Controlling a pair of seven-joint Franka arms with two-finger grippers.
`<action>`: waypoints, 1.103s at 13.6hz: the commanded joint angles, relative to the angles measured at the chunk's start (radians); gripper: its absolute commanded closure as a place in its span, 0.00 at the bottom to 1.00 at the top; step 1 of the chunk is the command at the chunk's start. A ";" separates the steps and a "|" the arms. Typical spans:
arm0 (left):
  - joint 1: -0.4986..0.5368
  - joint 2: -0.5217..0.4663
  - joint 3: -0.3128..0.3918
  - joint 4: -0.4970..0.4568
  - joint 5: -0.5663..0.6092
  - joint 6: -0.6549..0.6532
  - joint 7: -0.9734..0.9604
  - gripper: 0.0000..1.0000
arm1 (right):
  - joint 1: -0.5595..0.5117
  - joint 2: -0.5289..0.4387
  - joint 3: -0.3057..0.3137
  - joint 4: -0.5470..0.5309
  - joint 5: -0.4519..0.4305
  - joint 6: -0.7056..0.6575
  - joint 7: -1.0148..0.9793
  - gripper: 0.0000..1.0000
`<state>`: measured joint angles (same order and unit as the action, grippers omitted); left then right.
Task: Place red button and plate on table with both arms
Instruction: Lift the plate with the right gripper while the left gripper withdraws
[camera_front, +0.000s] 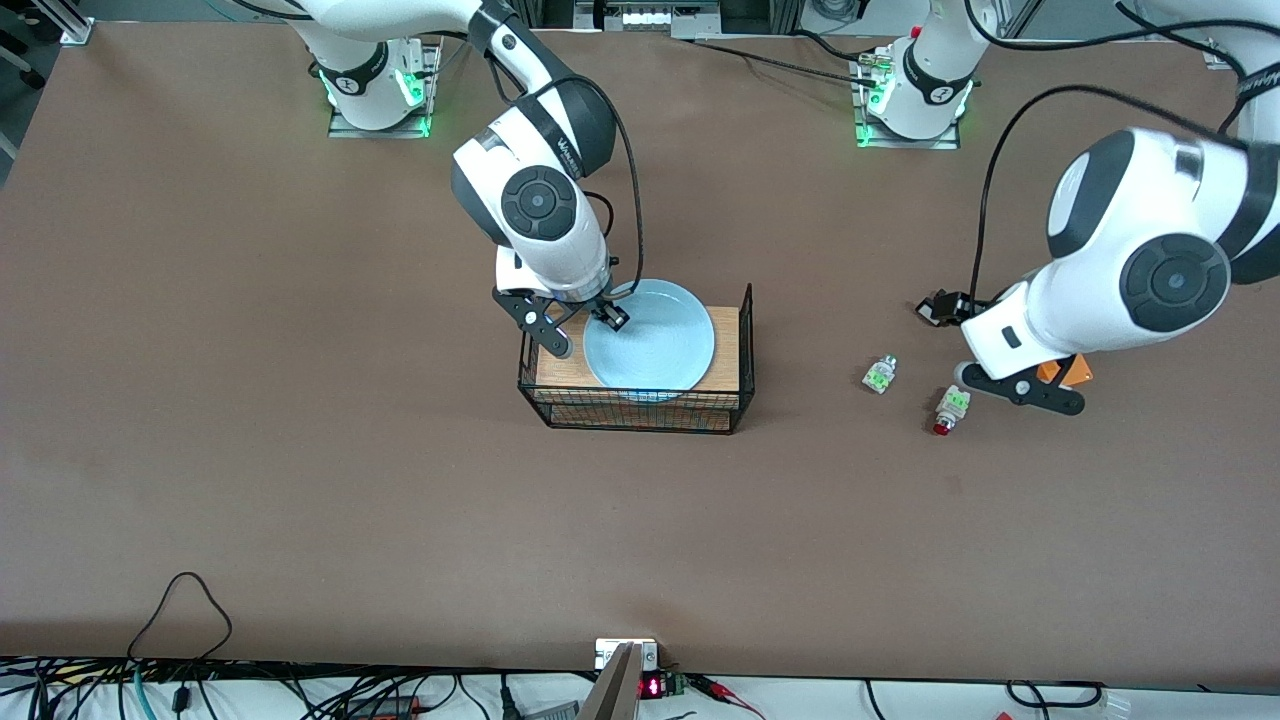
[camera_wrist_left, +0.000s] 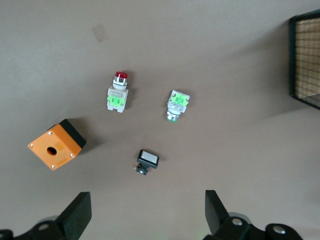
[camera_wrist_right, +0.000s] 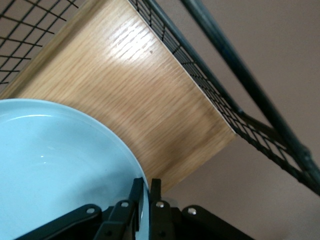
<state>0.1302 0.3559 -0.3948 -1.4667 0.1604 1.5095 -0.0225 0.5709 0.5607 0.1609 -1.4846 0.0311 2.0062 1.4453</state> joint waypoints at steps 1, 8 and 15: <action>-0.030 -0.002 -0.003 0.135 0.028 -0.113 -0.062 0.00 | 0.000 -0.036 -0.009 -0.011 0.000 0.003 -0.019 1.00; -0.157 -0.254 0.287 -0.123 -0.171 0.129 -0.068 0.00 | -0.055 -0.281 -0.009 -0.002 0.105 -0.055 -0.100 1.00; -0.176 -0.391 0.341 -0.319 -0.088 0.265 -0.005 0.00 | -0.320 -0.335 -0.040 -0.019 0.098 -0.302 -0.733 1.00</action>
<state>-0.0348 -0.0072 -0.0650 -1.7429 0.0512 1.7520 -0.0451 0.3293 0.2323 0.1141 -1.4801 0.1189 1.7456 0.8750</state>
